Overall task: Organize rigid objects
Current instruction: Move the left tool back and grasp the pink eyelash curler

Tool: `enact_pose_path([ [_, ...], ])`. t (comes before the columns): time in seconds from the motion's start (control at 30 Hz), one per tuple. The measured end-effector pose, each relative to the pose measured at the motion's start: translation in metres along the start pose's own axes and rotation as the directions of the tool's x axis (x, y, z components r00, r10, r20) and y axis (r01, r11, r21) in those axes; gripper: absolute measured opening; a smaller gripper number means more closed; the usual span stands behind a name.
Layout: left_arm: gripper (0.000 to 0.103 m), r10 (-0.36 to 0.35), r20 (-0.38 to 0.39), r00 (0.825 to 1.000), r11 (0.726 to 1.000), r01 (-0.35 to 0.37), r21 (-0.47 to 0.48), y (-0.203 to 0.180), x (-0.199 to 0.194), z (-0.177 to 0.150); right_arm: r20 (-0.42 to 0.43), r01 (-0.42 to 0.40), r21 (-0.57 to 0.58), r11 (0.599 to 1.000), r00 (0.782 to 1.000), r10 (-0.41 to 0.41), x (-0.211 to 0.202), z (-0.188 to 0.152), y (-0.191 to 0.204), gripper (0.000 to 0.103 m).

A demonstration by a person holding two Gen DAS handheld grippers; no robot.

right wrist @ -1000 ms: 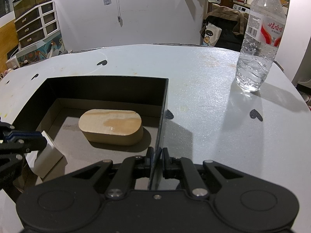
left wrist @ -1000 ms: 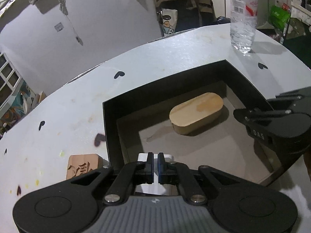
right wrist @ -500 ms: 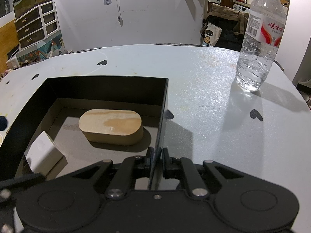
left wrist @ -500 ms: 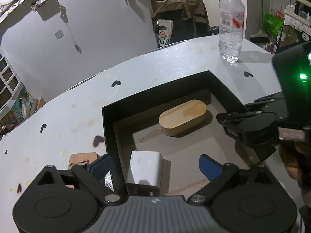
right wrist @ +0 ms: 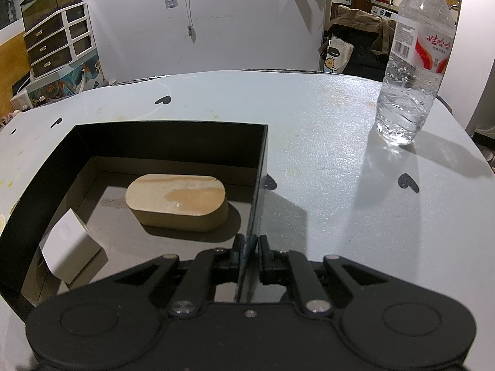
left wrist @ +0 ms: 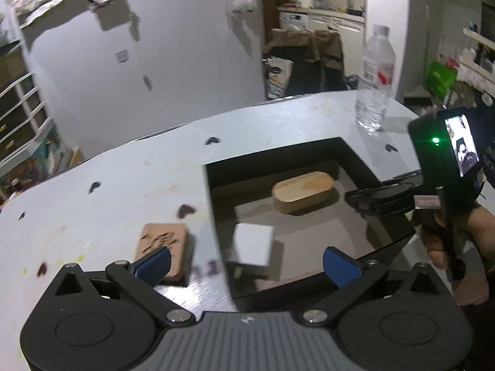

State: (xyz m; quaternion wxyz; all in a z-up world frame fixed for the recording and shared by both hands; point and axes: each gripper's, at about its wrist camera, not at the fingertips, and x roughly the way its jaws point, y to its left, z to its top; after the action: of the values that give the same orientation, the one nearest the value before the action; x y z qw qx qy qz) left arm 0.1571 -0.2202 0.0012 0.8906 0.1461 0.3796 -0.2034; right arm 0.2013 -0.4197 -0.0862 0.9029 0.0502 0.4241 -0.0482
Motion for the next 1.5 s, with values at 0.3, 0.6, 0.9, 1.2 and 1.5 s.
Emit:
enact_pose_path([
  [0.3,0.103,0.039,-0.021,0.999,0.987,-0.042,-0.152,0.047,-0.009,-0.039,0.000,0.000,0.000,1.000,1.000,0.000,0.000,0.000,0.000,0.009],
  [0.6,0.103,0.082,-0.065,0.994,0.941,-0.099,-0.323,0.095,-0.001,-0.086,0.001,0.000,-0.001,1.000,1.000,0.000,0.000,0.000,0.000,0.009],
  [0.9,0.103,0.204,-0.070,0.977,0.920,-0.215,-0.328,0.122,0.012,-0.120,0.002,-0.001,-0.003,1.000,1.000,0.001,0.000,-0.001,0.001,0.010],
  [1.2,0.103,0.238,0.027,0.971,0.937,-0.222,-0.270,0.144,0.022,-0.135,0.002,-0.001,-0.003,1.000,1.000,0.001,0.000,-0.001,0.001,0.010],
  [1.5,0.103,0.201,0.104,0.974,0.952,-0.169,-0.253,0.151,0.008,-0.141,0.003,-0.001,-0.004,1.000,1.000,0.001,0.000,-0.001,0.001,0.010],
])
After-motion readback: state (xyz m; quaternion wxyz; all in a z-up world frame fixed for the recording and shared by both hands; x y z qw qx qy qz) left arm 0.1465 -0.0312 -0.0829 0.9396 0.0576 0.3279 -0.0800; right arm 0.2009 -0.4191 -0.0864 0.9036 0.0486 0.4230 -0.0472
